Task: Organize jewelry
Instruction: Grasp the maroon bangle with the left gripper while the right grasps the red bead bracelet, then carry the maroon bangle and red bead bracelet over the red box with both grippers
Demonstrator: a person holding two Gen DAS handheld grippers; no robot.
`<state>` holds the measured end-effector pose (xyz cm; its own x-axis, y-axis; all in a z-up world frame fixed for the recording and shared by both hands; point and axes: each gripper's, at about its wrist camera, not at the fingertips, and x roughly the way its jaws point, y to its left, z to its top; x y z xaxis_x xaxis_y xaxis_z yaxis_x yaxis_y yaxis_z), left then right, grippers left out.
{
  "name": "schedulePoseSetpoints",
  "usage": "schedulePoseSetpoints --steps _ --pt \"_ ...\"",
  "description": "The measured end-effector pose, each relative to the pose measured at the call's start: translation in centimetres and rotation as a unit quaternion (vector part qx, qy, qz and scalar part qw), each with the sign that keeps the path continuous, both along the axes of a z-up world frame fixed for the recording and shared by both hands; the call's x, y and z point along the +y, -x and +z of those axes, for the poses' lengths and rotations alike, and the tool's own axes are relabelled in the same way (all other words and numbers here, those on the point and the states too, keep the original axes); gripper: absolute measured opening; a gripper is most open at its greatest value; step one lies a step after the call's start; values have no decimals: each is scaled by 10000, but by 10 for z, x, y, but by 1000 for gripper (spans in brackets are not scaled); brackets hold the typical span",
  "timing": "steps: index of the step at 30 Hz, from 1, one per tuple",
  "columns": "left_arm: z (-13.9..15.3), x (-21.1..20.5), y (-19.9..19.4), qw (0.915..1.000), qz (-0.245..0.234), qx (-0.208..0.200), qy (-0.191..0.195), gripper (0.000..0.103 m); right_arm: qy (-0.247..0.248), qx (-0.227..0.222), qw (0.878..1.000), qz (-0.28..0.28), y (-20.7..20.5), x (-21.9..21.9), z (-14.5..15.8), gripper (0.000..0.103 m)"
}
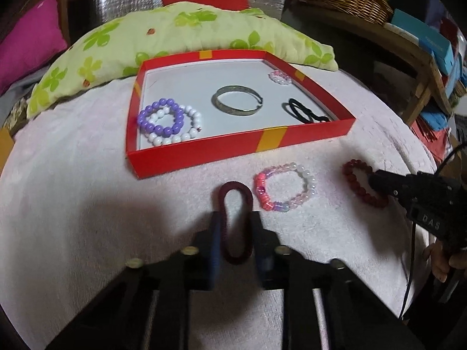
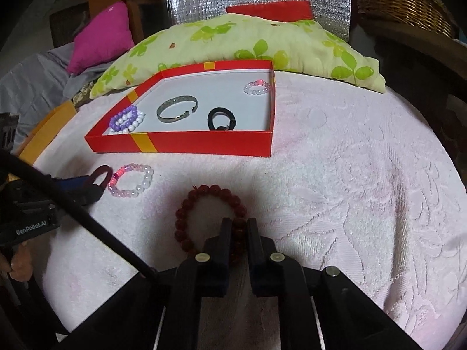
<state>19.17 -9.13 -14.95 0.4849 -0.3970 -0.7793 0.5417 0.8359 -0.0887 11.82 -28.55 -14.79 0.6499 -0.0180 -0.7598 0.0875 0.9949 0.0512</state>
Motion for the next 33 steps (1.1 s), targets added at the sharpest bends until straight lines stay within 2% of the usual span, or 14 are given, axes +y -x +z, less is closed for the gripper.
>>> schedulePoseSetpoints --steps 4,10,16,19,29,33 --pt "2 -2 3 9999 -81 -113 -49 9 -58 -54 9999 62 1 0 1 11" --pt "16 12 6 9991 112 -379 128 9 -138 -517 9983 215 12 5 20 11" --pt "36 31 13 9965 329 -668 383 8 -333 -786 9960 255 20 6 40 11" --pt "40 34 14 9952 404 -825 325 9 -510 -929 9940 257 25 3 50 11" --pt "50 32 1 9966 392 -553 477 9 -1352 -1227 9827 319 17 -14 86 11" --pt "68 22 -24 9962 352 -629 483 9 -1332 -1253 9827 302 -11 -18 102 11"
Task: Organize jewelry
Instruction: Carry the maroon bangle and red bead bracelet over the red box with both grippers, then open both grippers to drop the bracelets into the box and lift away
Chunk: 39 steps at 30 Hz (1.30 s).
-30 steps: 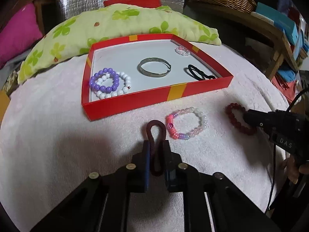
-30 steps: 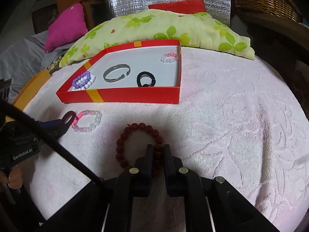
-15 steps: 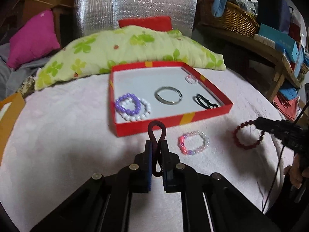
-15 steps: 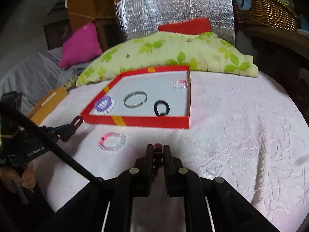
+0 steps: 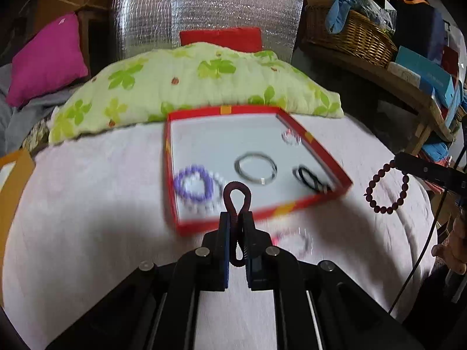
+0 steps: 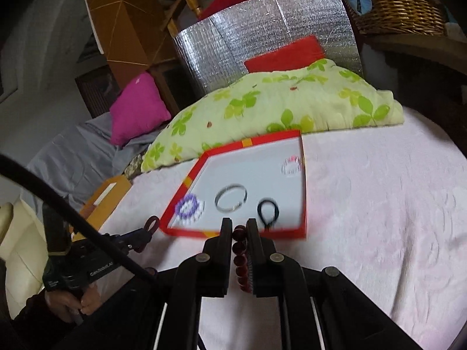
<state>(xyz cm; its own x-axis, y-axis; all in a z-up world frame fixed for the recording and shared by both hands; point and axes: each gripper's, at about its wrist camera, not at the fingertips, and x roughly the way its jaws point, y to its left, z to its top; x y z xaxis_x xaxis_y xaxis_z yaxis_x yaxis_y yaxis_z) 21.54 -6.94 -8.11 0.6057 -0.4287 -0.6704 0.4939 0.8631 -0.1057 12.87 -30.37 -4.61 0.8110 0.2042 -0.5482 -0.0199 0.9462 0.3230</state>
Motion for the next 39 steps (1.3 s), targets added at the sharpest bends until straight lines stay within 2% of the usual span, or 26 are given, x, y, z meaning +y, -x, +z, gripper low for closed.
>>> schedulePoseSetpoints --steps 4,9,15,20,21,25,29,31,32,37,39 --pt "11 -20 -35 9999 -60 -69 -130 9 84 149 9999 9 -48 -2 8 11" --pt "5 -42 -91 9995 114 263 -147 9 -86 522 9986 -20 -128 -3 2 11" --pt "-21 -54 -134 9975 187 636 -253 9 -194 839 9962 -102 -196 -1 -24 11" --pt "-32 -58 -148 9965 208 759 -266 9 -199 1144 9927 -322 -227 -11 -48 12" --pt "-34 -59 -149 9964 206 768 -297 10 -198 1173 9922 -382 -228 -13 -50 12" --pt "-35 -64 -142 9965 180 683 -441 29 -291 1176 9913 -522 -223 -21 -48 17" --pt "-31 -61 -128 9969 163 599 -481 37 -141 1008 9933 -554 -202 -21 -37 18" --pt "-27 -57 -115 9968 202 463 -617 51 -39 895 9943 -576 -187 -21 -28 18" --pt "-26 -55 -110 9967 232 400 -672 53 23 853 9947 -581 -181 -21 -24 18" --pt "-8 -39 -84 9967 322 169 -723 55 394 671 9956 -524 -145 -13 -4 20" --pt "1 -32 -75 9971 355 64 -663 55 398 634 9959 -508 -126 -11 1 28"
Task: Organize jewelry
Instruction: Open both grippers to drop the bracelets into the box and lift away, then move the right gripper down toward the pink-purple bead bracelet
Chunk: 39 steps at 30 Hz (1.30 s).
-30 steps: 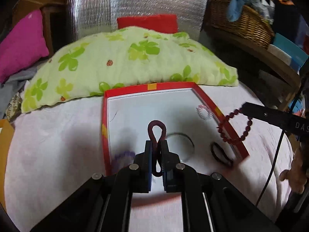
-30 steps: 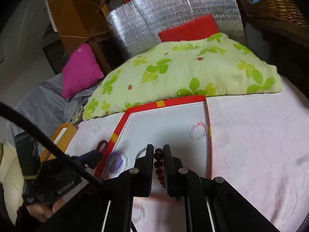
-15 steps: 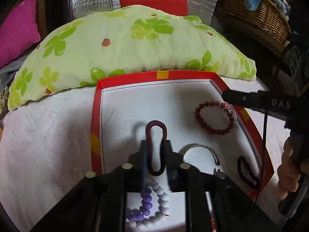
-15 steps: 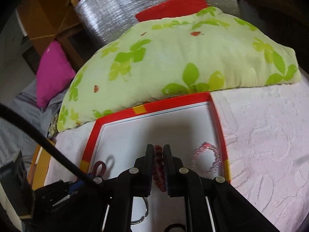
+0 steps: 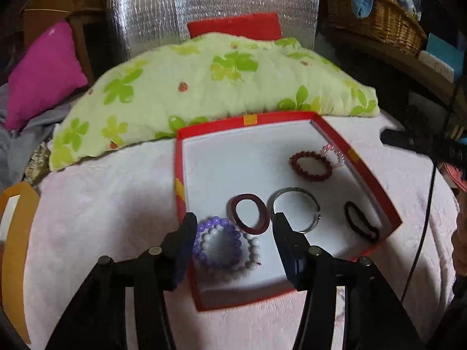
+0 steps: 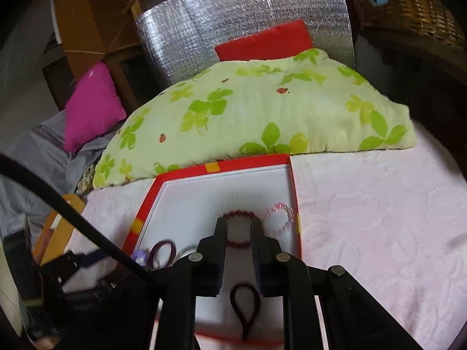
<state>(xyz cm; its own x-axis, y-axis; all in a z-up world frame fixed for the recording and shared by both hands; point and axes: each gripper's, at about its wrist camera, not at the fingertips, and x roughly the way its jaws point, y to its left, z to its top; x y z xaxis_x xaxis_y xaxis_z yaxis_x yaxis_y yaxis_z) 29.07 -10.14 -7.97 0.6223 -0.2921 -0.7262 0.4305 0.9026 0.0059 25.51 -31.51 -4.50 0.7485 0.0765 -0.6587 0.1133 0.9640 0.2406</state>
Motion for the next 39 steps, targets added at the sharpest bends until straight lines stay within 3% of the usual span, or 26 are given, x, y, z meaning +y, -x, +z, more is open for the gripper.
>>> schedulePoseSetpoints --steps 1,3,5,7,12,21,27,34,39 --pt "6 4 5 10000 26 -63 31 55 -65 -32 10000 7 11 0 2 31" --pt "12 12 14 9998 81 -129 115 55 -161 -65 9998 27 28 0 4 48" --pt "16 20 23 9996 148 -119 199 58 -136 -143 9998 31 46 1 7 53" --pt "16 30 36 9993 225 -92 270 63 -93 -202 9997 87 62 3 10 53" --pt "13 48 65 9988 335 -91 340 64 -291 -281 9991 148 100 1 9 53" --pt "-9 73 117 9991 410 -11 76 64 -486 79 9974 520 135 22 -15 53" --pt "-25 68 147 9993 278 -120 -215 64 -287 441 9948 873 131 57 -37 53" --pt "-43 62 138 9983 395 24 -433 64 -22 819 9925 908 116 76 -60 53" --pt "-48 67 129 9975 581 166 -371 64 32 903 9918 908 108 79 -70 51"
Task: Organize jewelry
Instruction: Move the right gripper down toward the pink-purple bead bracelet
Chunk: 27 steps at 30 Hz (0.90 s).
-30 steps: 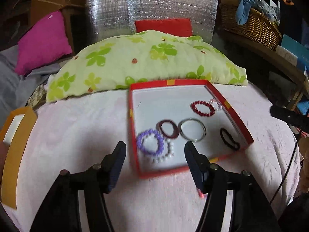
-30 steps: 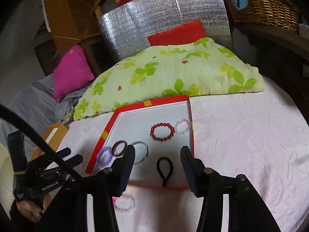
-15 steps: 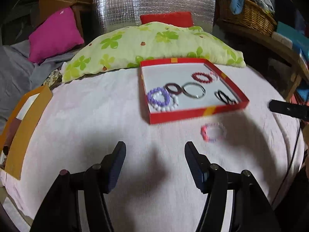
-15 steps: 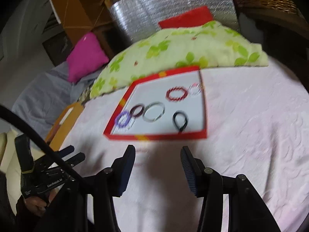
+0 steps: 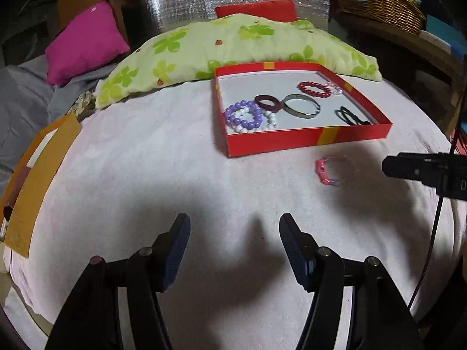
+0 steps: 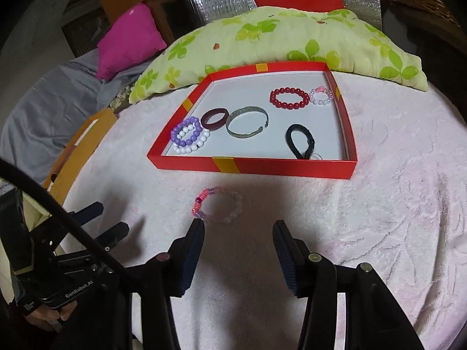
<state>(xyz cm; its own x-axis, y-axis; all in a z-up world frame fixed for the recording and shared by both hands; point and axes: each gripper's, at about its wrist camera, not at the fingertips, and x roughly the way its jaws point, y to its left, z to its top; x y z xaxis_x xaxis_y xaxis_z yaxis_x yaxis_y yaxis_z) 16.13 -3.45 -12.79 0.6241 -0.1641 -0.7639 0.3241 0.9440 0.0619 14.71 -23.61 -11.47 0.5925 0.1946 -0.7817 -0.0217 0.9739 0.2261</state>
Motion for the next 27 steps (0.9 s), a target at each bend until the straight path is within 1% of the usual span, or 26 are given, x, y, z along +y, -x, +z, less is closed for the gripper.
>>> schedulePoseSetpoints --steps 1,3,5,7,9,14,20,24,27 --pt "-1 1 -1 10000 23 20 19 64 14 16 10000 5 -2 2 -2 50" --pt "-1 2 -3 10000 57 51 39 64 12 48 10000 48 -7 6 -4 43" --pt "-3 1 -5 9999 60 85 29 64 22 31 9999 93 -11 11 -6 40" --pt "-4 0 -5 9999 46 97 4 65 106 26 9999 102 -15 15 -7 39" --pt "-4 -1 -5 10000 17 87 -9 64 98 16 9999 110 -18 16 -8 36" --pt "-2 -3 -5 10000 -5 29 -20 65 28 -38 10000 6 -20 11 -6 36" --pt "-1 -6 -4 9998 47 -91 -140 65 91 110 9999 -40 -36 15 -19 35" --pt "-1 -8 -2 9994 18 -199 -279 65 268 282 9992 -107 -42 17 -35 14" --pt "0 -9 -1 9992 -3 -245 -313 65 290 205 9993 -101 -39 15 -32 14"
